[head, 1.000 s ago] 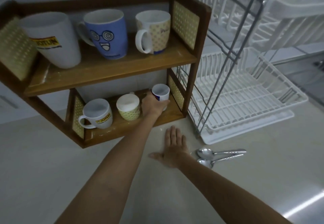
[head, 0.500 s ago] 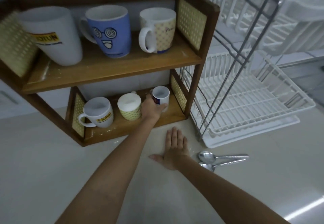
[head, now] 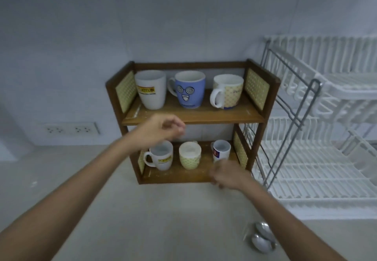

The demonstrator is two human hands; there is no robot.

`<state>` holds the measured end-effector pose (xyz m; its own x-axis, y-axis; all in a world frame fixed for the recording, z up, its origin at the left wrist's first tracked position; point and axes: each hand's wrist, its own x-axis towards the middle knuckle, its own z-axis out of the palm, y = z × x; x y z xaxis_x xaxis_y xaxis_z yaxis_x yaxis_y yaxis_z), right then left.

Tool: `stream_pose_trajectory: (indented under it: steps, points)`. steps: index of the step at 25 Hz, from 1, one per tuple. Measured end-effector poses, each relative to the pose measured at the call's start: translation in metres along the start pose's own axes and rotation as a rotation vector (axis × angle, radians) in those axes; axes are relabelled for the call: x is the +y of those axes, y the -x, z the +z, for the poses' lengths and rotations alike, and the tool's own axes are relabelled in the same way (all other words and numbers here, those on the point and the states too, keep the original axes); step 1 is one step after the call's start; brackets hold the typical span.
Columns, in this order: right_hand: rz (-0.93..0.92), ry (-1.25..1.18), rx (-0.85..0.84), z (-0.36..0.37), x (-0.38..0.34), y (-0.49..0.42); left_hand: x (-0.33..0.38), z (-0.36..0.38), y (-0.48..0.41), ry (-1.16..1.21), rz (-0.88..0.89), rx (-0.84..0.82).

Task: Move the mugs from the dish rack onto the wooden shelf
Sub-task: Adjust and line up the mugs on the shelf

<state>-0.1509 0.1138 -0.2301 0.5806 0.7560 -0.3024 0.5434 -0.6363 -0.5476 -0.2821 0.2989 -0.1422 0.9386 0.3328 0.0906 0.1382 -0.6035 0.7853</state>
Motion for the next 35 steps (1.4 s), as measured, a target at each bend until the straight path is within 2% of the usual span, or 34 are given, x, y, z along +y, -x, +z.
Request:
stream_pose_trajectory:
  steps: [2,4,5,7,9,10,12,15,18,21,24,26,28,31,33,35]
  points:
    - [-0.116,-0.16,-0.024,-0.054,-0.04,0.009,0.028,-0.042,-0.001,0.06,0.075,0.145]
    - [-0.297,-0.101,0.104,-0.104,-0.085,0.007,0.051,-0.077,-0.016,-0.018,0.145,0.308]
    - [-0.385,-0.03,0.202,-0.125,-0.106,-0.001,0.058,-0.093,-0.026,-0.138,0.145,0.35]
    - [-0.48,0.2,0.313,-0.159,-0.145,-0.021,0.064,-0.12,-0.049,-0.504,-0.006,0.264]
    - [-0.43,0.471,0.255,-0.178,-0.168,-0.05,0.057,-0.133,-0.068,-0.789,-0.255,0.06]
    - [-0.386,0.569,0.212,-0.181,-0.173,-0.063,0.051,-0.133,-0.073,-0.837,-0.317,0.003]
    - [-0.32,0.675,0.129,-0.184,-0.173,-0.089,0.038,-0.131,-0.082,-0.823,-0.304,-0.01]
    - [-0.272,0.651,0.033,-0.184,-0.162,-0.114,0.026,-0.127,-0.087,-0.771,-0.306,-0.034]
    - [-0.345,0.622,0.065,-0.181,-0.156,-0.125,0.022,-0.124,-0.09,-0.768,-0.305,-0.019]
    - [-0.418,0.537,0.057,-0.183,-0.155,-0.128,0.027,-0.121,-0.094,-0.886,-0.274,-0.003]
    - [-0.471,0.516,0.046,-0.181,-0.148,-0.122,0.029,-0.121,-0.099,-0.96,-0.322,-0.031]
    - [-0.442,0.481,0.026,-0.189,-0.142,-0.117,0.031,-0.119,-0.104,-1.007,-0.339,-0.044]
    - [-0.304,0.492,0.011,-0.215,-0.143,-0.11,0.036,-0.114,-0.106,-0.99,-0.291,0.0]
    - [-0.108,0.754,-0.131,-0.254,-0.136,-0.098,0.053,-0.095,-0.117,-0.764,-0.065,0.0]
    - [-0.104,0.866,-0.218,-0.252,-0.122,-0.092,0.06,-0.076,-0.129,-0.688,0.024,-0.061]
    - [-0.162,0.845,-0.134,-0.24,-0.105,-0.088,0.058,-0.06,-0.139,-0.698,-0.016,-0.078]
